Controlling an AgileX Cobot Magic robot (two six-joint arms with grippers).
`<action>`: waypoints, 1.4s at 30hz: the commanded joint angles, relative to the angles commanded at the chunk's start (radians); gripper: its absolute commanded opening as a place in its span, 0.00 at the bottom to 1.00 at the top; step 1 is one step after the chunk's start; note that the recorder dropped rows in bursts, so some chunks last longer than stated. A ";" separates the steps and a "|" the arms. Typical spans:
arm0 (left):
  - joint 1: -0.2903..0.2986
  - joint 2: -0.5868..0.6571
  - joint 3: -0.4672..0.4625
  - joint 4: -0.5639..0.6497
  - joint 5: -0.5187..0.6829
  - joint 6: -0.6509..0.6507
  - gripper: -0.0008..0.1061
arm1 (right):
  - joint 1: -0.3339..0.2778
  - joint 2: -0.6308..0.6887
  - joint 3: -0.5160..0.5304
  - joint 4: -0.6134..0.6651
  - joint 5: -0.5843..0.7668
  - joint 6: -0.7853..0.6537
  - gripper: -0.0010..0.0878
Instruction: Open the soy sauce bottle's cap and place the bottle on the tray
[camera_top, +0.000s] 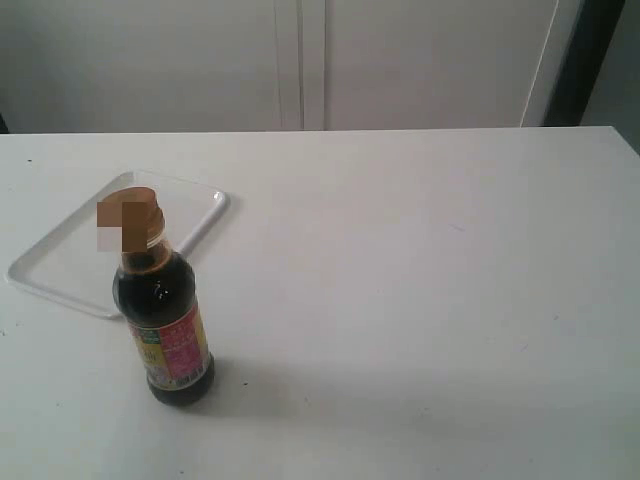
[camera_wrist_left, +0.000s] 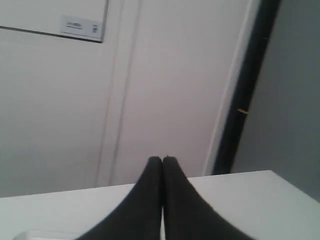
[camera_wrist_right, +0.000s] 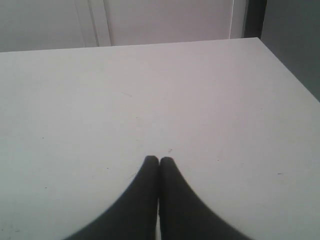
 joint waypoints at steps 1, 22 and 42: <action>0.000 0.002 0.000 -0.001 -0.028 0.000 0.01 | 0.000 0.000 0.000 0.000 0.000 0.000 0.01; 0.000 0.092 0.000 0.174 -0.149 -0.099 0.99 | 0.000 0.000 0.000 0.000 -0.146 0.000 0.01; 0.000 0.302 0.000 0.198 -0.282 0.031 0.99 | 0.000 0.000 0.000 0.000 -0.183 0.000 0.01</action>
